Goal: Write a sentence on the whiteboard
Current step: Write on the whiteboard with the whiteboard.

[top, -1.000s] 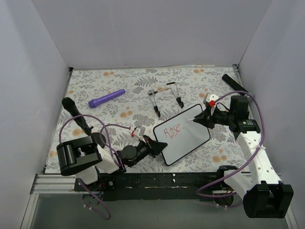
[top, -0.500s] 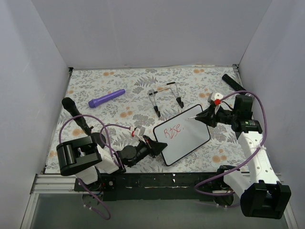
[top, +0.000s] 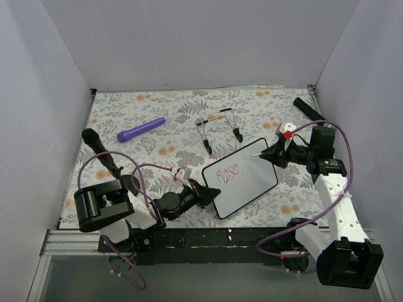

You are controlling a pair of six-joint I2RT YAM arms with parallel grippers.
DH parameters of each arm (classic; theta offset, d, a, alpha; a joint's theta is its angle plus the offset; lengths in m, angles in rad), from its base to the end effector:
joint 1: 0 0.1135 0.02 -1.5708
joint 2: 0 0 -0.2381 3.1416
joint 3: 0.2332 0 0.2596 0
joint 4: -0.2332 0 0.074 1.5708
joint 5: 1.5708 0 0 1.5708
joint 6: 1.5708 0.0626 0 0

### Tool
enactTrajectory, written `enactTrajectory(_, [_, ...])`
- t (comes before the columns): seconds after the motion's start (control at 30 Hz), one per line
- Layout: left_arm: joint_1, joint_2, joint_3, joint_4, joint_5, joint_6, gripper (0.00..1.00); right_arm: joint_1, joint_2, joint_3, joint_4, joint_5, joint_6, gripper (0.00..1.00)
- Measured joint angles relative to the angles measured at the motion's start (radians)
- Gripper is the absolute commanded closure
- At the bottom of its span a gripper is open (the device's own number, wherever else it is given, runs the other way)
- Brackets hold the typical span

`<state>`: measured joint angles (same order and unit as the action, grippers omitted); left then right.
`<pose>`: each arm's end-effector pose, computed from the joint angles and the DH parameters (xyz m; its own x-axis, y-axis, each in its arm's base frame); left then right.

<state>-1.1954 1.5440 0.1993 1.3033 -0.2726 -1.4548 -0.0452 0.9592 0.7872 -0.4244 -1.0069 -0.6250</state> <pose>0.1121 -0.2384 0.1133 -0.7938 -0.5949 -0.1267 0.0772 0.1081 -0.9911 0.2335 0.0424 0.2640 -0.0604 -0.3103 -0.9487 -0.8752 0.4735 -0.0991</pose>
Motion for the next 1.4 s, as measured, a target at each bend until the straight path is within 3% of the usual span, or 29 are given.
enactTrajectory(0.37, [0.000, -0.001, -0.006, 0.005, 0.001, 0.000, 1.00, -0.004, 0.005, 0.000, -0.036, 0.040, -0.058, 0.99])
enactTrajectory(0.73, [0.000, -0.001, -0.008, 0.007, 0.002, 0.000, 1.00, -0.052, 0.069, 0.000, -0.098, -0.037, -0.090, 0.99])
enactTrajectory(1.17, [0.000, -0.001, -0.008, 0.007, 0.005, 0.000, 1.00, -0.050, 0.044, -0.060, 0.013, -0.029, 0.021, 0.99])
enactTrajectory(1.4, [0.000, -0.001, -0.008, 0.007, 0.009, 0.000, 1.00, 0.024, 0.049, -0.077, 0.114, 0.039, 0.108, 0.99])
